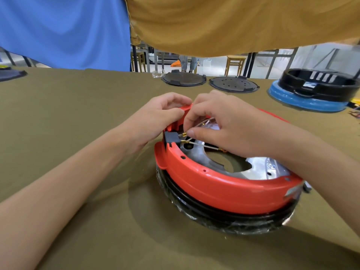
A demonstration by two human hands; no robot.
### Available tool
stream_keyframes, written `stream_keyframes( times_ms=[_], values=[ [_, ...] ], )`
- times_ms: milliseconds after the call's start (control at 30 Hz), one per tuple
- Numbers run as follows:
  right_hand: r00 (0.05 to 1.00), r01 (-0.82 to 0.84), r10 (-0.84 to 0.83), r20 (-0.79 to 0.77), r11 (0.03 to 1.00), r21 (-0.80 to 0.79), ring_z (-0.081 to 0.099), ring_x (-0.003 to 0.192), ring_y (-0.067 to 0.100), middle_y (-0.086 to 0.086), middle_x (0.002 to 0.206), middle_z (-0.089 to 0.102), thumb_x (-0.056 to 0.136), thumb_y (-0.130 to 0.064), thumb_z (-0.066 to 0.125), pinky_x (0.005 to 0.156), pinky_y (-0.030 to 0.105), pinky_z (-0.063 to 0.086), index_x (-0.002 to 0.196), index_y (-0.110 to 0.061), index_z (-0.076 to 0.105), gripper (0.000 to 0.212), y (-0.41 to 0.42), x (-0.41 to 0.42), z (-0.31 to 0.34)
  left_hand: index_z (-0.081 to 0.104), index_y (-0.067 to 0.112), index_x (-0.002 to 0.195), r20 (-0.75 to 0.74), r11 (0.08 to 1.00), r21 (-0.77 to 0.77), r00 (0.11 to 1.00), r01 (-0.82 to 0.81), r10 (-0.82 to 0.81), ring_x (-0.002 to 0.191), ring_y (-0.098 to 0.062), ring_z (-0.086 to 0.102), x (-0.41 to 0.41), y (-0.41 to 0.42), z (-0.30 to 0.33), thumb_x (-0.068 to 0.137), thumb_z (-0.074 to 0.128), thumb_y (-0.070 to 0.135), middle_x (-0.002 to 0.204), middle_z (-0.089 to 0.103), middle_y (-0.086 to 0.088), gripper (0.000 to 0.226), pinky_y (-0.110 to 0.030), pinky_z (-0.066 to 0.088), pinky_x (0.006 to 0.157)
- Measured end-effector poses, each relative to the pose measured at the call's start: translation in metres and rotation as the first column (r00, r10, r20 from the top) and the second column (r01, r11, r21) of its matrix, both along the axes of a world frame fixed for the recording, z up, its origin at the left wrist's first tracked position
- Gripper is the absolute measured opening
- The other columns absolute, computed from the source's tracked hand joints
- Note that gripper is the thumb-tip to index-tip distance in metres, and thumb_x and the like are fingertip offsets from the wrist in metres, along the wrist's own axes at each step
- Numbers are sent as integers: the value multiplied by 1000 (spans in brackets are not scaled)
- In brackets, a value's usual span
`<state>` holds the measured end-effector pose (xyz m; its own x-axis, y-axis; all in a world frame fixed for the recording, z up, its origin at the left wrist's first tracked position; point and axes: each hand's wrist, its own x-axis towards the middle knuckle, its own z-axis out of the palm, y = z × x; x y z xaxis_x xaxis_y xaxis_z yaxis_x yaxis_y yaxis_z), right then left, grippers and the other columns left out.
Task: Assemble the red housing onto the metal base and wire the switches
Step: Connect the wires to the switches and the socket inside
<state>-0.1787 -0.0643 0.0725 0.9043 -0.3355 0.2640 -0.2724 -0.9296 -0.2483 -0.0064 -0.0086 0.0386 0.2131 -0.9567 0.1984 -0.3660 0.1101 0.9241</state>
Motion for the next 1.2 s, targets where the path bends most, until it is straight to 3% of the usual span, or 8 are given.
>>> stream_keyframes(
  times_ms=[200,367,567,733,967,1200],
  values=[
    [1000,-14,14,-15,1000,0,44,94,2,-19,93,57,93,-31,63,82,3,28,89,-32,68,7,0,0,-1,61,11,120,-10,1000,-4,1000,-12,12,104,-10,65,-1,-1,-1,96,51,1,119,69,-2,28,-23,50,92],
    [1000,-11,11,5,1000,24,44,96,2,-22,92,57,92,-31,64,83,8,32,87,-34,68,6,0,-1,-1,61,10,122,-20,1000,1,1000,-16,16,107,-14,65,-1,0,-1,97,51,2,120,68,-4,28,-26,50,95],
    [999,13,-14,41,999,32,47,92,0,-22,86,61,91,-30,66,81,8,33,86,-33,71,8,2,-1,-3,62,13,121,-11,1000,3,1000,-24,24,107,-12,65,-1,-1,-2,97,52,3,120,69,-1,28,-23,50,92],
    [996,31,-35,81,998,48,52,92,-6,-18,83,65,89,-25,68,77,3,35,84,-28,73,9,4,0,-2,62,14,122,-9,1000,6,1000,-24,24,111,-17,65,-1,-1,-2,97,51,4,120,69,0,29,-30,50,98],
    [996,11,-18,89,997,72,55,89,-8,-18,78,66,88,-22,69,72,-2,35,82,-28,74,10,6,0,-1,62,14,119,-16,999,-4,999,-35,35,104,-12,66,-2,-1,-2,96,51,3,117,70,2,29,-24,51,90],
    [994,42,-51,95,994,100,56,87,-6,-19,79,65,89,-22,69,72,0,37,82,-29,72,10,5,-1,-1,62,14,120,-7,999,-1,999,-37,37,110,-17,65,-3,0,-1,96,50,3,117,69,1,29,-32,50,98]
  ],
)
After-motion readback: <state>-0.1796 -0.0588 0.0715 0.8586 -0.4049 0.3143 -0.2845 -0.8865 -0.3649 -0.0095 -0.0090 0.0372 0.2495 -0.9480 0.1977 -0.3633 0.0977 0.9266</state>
